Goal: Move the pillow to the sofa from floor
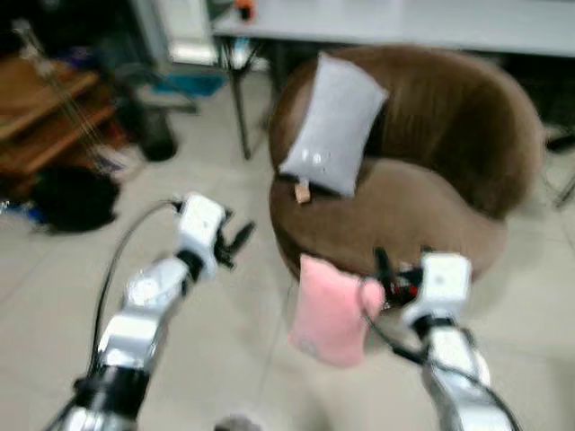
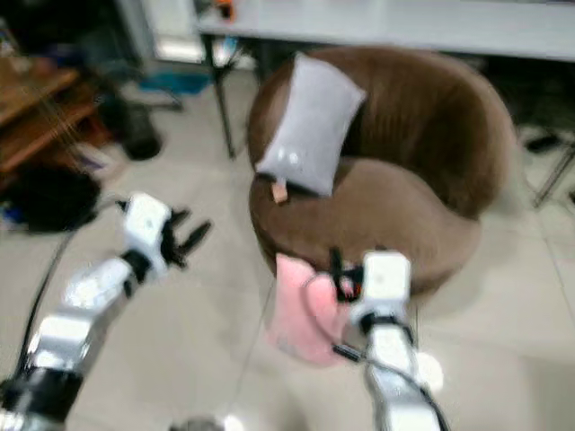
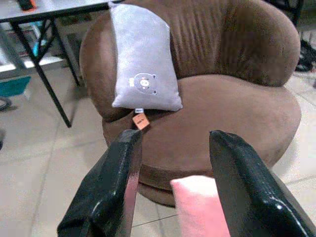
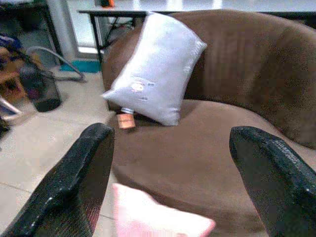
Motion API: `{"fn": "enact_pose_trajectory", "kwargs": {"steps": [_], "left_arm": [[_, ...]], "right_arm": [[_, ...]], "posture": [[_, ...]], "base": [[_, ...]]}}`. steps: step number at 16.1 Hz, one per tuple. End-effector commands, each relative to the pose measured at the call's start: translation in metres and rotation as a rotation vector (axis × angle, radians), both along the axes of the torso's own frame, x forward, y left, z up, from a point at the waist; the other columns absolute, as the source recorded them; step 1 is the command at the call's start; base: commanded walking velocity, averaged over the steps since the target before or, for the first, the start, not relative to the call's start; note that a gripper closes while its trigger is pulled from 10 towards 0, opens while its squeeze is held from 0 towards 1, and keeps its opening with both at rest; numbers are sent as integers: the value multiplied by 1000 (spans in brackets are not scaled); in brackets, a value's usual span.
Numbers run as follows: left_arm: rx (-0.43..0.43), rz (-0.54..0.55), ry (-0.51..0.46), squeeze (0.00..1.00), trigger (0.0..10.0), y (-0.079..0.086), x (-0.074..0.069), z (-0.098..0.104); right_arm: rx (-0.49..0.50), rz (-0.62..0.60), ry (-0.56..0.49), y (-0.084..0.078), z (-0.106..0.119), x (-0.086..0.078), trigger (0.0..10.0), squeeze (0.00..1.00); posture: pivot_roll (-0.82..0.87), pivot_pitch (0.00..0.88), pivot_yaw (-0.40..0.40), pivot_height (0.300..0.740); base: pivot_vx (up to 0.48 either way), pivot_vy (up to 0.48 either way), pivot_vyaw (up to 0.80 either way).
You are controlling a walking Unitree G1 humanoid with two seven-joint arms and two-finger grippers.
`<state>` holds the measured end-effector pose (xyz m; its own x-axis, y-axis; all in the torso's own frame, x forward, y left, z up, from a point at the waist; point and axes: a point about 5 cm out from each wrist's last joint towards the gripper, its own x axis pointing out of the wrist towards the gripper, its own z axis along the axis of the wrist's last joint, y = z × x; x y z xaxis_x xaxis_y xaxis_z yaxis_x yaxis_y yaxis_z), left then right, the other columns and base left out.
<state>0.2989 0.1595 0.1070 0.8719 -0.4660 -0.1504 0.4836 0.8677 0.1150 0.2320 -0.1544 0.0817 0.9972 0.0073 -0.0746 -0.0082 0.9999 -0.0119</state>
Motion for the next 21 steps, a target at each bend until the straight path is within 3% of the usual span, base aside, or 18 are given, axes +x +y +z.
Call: {"fn": "enact_pose_trajectory", "kwargs": {"steps": [1,5,13,15,21], "left_arm": [[8,89,6,0,10000,22,-7,-5],[1,154,-6,0,10000,33,-19,-10],[-24,170,-68,0,10000,30,-28,-8],[-19,187,-133,0,10000,30,-28,-2],[-44,172,-199,0,10000,28,-20,6]], "right_arm": [[-4,33,-18,7,1,4,10000,0],[2,42,-22,7,1,8,10000,0],[15,98,-18,16,-2,10,10000,0],[13,108,-16,16,-3,9,10000,0],[48,94,-13,12,-2,11,10000,0]], "posture": [[99,11,45,740],[111,10,24,740],[111,6,11,740],[110,12,9,740],[108,14,-1,740]], "base": [[0,-480,800],[0,-480,800],[0,-480,800],[0,-480,800],[109,0,133]]}}
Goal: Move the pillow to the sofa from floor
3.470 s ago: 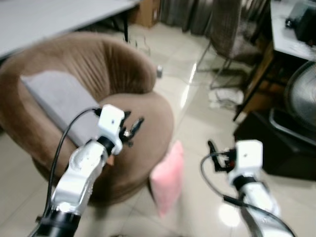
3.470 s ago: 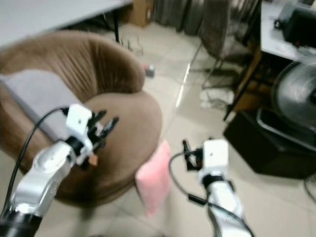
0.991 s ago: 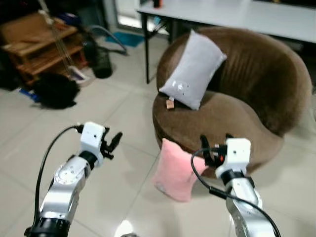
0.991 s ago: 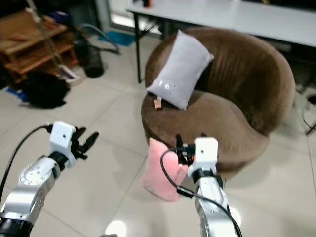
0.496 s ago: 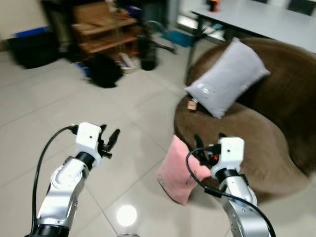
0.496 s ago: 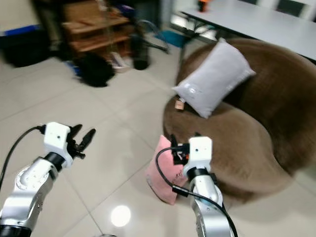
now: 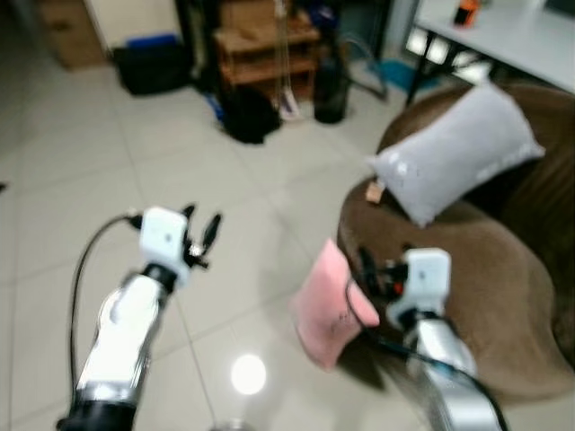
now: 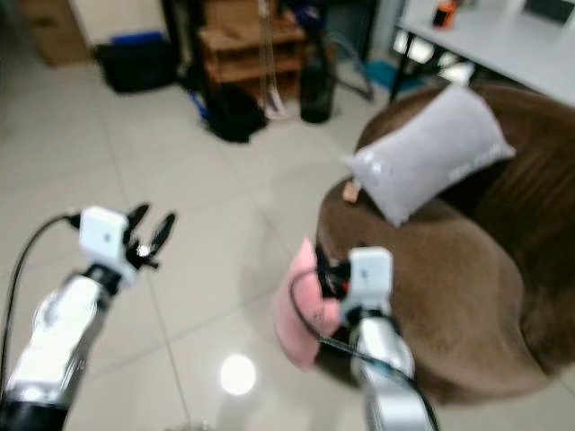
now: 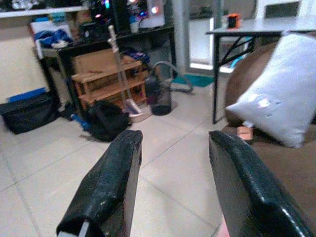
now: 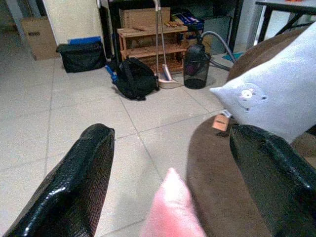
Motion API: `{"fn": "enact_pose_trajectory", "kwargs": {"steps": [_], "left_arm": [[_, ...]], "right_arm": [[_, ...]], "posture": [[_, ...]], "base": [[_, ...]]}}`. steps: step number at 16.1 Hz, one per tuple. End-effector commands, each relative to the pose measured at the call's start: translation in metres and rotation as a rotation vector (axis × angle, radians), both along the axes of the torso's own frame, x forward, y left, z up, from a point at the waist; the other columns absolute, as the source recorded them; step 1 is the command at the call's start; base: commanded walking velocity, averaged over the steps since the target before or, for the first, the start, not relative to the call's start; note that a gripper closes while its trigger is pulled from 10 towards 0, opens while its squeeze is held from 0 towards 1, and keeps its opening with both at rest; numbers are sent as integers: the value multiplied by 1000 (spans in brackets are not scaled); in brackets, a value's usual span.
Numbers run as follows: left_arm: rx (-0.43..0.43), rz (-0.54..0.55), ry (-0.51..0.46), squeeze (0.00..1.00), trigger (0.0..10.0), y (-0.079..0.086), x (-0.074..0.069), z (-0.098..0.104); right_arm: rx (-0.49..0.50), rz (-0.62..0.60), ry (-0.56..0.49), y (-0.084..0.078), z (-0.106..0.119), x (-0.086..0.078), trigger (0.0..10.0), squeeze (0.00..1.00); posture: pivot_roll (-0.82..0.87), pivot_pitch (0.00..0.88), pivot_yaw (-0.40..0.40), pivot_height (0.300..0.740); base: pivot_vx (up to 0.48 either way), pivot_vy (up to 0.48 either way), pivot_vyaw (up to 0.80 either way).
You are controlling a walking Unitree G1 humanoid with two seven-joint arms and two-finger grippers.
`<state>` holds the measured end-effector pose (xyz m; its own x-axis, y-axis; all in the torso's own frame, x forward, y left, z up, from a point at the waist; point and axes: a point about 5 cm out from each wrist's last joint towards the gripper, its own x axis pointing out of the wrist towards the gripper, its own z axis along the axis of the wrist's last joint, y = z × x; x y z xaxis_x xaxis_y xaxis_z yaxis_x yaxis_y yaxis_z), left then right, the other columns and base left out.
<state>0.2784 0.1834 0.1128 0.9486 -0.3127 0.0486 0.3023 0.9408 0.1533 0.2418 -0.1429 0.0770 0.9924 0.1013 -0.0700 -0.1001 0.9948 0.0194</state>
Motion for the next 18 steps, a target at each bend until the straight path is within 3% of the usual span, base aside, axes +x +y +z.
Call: {"fn": "enact_pose_trajectory", "kwargs": {"steps": [1,14,18], "left_arm": [[10,2,-4,0,10000,3,1,0],[5,-12,-11,0,10000,2,5,-2],[16,-29,8,0,10000,-1,5,-6]], "right_arm": [[17,-1,-9,0,2,1,10000,0],[33,9,1,1,1,2,10000,0],[61,29,17,1,0,2,10000,0]], "posture": [[108,14,-1,740],[105,9,-4,740],[106,6,-11,715]], "base": [[458,0,0],[449,0,0],[87,0,0]]}}
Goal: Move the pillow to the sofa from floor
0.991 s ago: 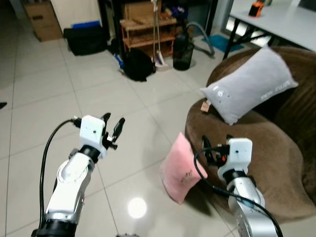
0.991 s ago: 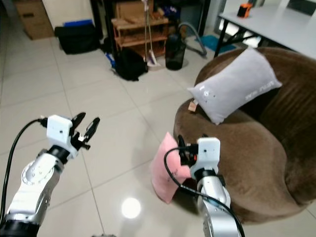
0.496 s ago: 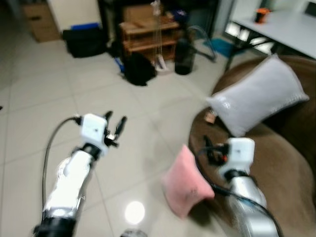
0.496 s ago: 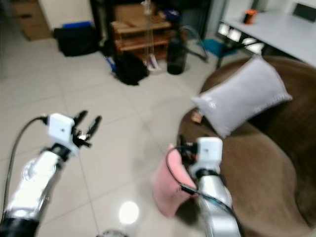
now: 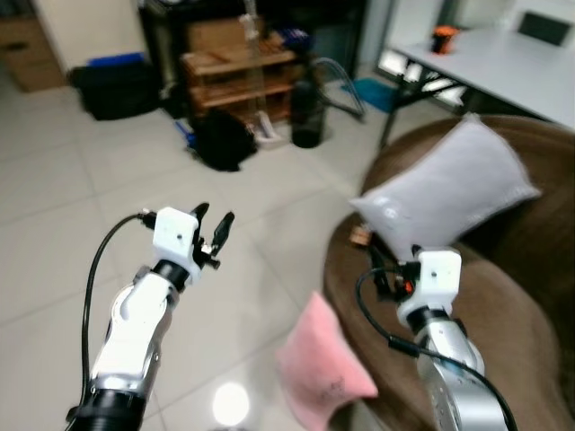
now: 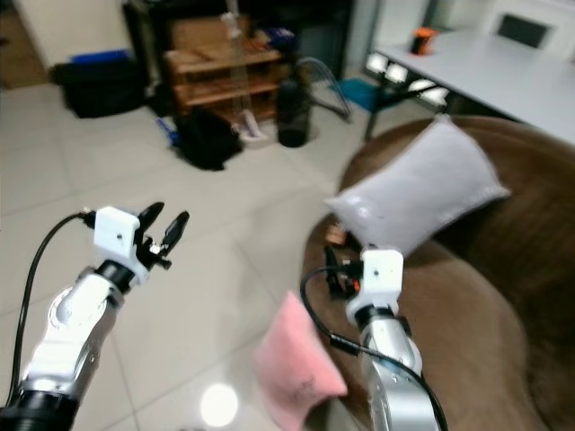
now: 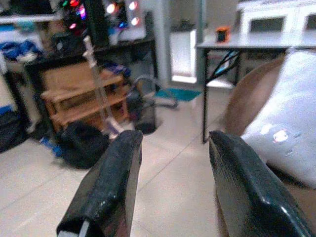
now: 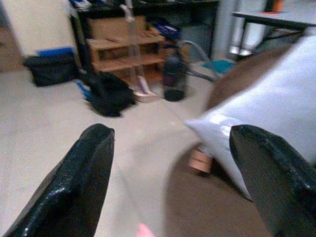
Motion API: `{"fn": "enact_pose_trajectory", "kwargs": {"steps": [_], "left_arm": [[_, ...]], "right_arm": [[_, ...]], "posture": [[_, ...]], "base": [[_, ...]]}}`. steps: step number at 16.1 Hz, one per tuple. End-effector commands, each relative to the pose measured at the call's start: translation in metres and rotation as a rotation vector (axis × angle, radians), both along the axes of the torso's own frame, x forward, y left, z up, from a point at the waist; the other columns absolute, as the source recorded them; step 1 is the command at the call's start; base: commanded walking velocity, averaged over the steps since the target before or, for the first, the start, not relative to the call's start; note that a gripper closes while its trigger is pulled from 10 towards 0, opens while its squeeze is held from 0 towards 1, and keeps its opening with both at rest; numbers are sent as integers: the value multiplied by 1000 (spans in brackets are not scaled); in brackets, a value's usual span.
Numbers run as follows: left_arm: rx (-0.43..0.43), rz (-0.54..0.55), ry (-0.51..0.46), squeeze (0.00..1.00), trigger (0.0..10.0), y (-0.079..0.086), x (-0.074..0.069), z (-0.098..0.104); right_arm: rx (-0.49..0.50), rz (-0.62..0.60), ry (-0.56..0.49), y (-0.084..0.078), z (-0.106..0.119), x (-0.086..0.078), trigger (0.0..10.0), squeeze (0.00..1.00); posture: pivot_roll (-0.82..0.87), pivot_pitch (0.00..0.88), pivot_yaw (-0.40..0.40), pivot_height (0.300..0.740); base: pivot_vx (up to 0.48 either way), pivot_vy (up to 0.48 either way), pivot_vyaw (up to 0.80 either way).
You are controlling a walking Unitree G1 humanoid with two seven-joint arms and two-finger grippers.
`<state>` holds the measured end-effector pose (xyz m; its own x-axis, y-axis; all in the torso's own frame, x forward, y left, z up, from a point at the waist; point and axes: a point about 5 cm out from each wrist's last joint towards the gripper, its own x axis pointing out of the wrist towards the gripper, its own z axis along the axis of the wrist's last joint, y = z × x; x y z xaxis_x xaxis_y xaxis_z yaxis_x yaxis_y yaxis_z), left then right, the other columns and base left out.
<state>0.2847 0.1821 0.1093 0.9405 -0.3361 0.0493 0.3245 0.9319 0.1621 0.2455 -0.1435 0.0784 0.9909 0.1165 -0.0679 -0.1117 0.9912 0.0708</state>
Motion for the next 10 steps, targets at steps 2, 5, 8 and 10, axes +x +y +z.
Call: {"fn": "enact_pose_trajectory", "kwargs": {"steps": [2,5,8,10], "left_arm": [[21,-18,18,0,10000,0,-3,-5],[36,-20,30,0,10000,0,-7,-10],[35,-16,36,0,10000,3,-8,-14],[29,-11,38,0,10000,4,-7,-16]], "right_arm": [[14,22,16,2,-1,-2,10000,0],[21,36,20,3,-1,-2,10000,0],[21,45,22,5,-2,-1,10000,0],[14,52,22,5,-2,-1,10000,0]], "posture": [[107,9,-12,700],[107,14,-15,670],[108,12,-17,640],[105,6,-21,615]], "base": [[0,0,0],[0,0,0],[0,0,0],[0,0,0]]}}
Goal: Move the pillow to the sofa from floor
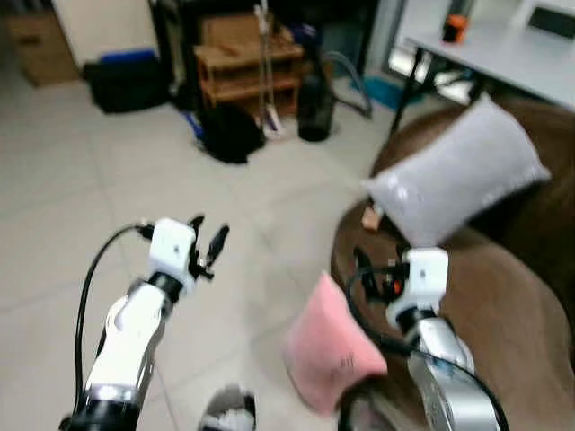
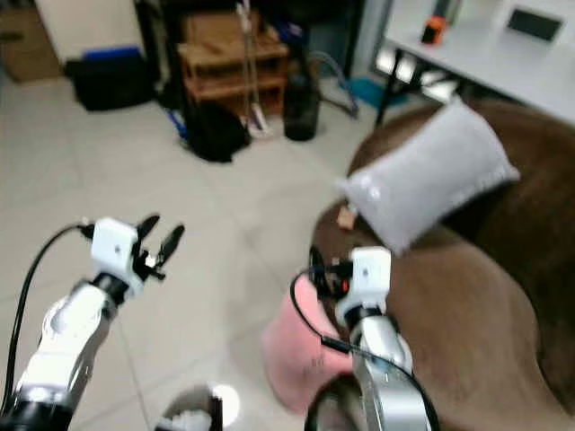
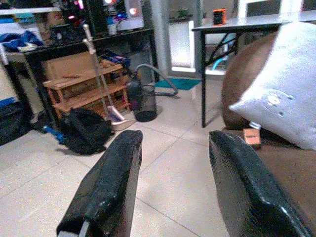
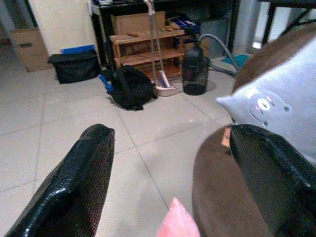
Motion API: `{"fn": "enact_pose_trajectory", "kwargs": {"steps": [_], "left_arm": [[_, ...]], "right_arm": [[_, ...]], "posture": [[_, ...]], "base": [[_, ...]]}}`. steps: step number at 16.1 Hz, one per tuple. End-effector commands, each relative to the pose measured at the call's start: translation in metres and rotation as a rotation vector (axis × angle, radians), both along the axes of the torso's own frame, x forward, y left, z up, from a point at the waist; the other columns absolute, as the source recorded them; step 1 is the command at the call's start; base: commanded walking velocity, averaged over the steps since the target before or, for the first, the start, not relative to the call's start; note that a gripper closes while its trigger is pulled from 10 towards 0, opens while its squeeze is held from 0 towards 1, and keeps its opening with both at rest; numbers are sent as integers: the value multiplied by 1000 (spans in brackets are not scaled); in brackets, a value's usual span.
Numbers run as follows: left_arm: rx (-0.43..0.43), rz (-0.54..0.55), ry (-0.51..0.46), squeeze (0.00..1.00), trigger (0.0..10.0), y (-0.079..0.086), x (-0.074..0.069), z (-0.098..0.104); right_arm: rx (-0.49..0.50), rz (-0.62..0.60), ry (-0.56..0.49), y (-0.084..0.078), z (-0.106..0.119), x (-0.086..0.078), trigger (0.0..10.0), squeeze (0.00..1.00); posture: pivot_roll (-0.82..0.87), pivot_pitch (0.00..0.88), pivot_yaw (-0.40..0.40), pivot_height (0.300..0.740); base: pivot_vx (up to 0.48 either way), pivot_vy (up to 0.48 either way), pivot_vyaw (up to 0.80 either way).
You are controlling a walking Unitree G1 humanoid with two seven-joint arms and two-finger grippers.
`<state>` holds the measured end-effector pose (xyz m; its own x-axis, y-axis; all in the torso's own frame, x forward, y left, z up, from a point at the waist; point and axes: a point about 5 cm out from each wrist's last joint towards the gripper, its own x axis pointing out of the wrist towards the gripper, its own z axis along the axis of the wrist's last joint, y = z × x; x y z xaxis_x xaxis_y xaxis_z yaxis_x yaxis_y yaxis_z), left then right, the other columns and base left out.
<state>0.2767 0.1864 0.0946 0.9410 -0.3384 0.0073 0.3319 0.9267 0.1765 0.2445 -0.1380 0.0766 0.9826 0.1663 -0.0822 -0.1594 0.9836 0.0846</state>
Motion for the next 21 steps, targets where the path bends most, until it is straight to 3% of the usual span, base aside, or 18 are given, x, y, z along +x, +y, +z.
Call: {"fn": "enact_pose_trajectory", "kwargs": {"steps": [1,6,10,21], "left_arm": [[-3,-10,4,0,10000,0,1,-1],[-10,-11,-23,0,10000,-4,-2,8],[-20,-11,-45,0,10000,-9,-7,17],[-27,-1,-20,0,10000,-10,-9,18]], "right_arm": [[-1,4,6,-1,0,0,10000,0],[-23,21,11,-2,-1,-1,10000,0],[-42,29,13,-1,-2,1,10000,0],[-77,35,23,0,-4,2,10000,0]], "posture": [[105,6,-21,605],[102,0,-39,555],[101,0,-51,550],[99,13,-60,550]], "base": [[0,0,0],[0,0,0],[0,0,0],[365,0,0]]}}
